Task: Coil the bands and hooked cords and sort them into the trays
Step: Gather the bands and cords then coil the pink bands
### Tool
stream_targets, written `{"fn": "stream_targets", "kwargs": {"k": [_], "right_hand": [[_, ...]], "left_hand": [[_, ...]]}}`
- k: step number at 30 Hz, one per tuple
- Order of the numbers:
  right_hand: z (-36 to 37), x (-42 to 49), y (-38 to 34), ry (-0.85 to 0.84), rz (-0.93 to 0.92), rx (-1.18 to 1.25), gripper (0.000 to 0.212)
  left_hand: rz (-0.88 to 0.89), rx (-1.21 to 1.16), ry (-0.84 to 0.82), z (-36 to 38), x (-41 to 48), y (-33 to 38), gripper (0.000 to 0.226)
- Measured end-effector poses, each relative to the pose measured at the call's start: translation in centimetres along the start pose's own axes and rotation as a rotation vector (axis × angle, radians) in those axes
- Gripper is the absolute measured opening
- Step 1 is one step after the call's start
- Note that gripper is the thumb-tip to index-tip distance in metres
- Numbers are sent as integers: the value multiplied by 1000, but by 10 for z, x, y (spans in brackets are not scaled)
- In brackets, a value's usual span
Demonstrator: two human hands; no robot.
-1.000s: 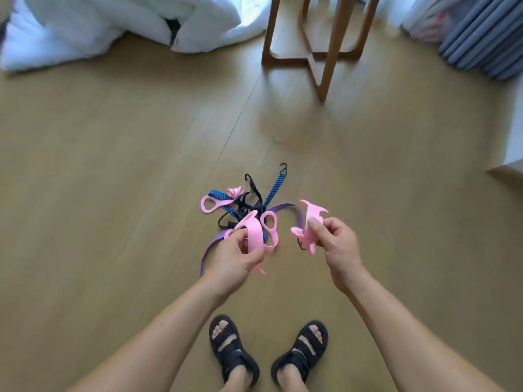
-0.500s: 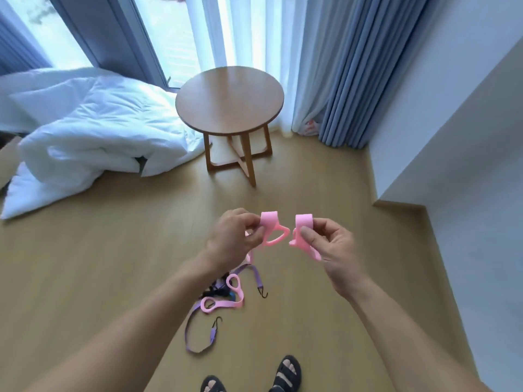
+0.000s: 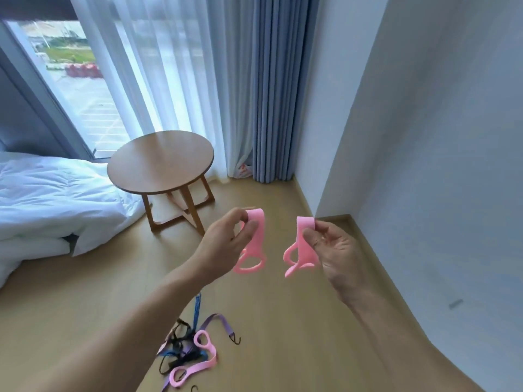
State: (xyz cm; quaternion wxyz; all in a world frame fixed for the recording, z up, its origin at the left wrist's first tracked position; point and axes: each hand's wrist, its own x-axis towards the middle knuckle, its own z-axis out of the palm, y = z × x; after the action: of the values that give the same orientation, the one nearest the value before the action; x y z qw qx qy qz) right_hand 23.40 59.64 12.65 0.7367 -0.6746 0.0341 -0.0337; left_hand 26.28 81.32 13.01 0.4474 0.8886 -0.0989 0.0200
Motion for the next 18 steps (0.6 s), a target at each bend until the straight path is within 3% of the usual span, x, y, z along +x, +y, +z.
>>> {"fn": "stream_targets", "kwargs": {"k": [3, 6, 8, 12, 14, 18], "right_hand": [[2, -12, -11, 83, -95, -37, 18], [8, -27, -14, 187, -121, 0, 16], [9, -40, -16, 205, -130, 12, 16], [6, -73, -22, 210, -168, -89, 37], [3, -92, -25, 257, -172, -132, 42], [-3, -135, -33, 355, -120, -100, 33]], "left_hand": [[76, -101, 56, -3, 4, 10, 21], [83, -273, 41, -7, 9, 18, 9], [78, -431, -48, -8, 7, 21, 6], [177, -447, -254, -1, -3, 28, 34], [196, -440, -319, 6, -8, 33, 36], [176, -518, -394, 22, -21, 48, 27]]}}
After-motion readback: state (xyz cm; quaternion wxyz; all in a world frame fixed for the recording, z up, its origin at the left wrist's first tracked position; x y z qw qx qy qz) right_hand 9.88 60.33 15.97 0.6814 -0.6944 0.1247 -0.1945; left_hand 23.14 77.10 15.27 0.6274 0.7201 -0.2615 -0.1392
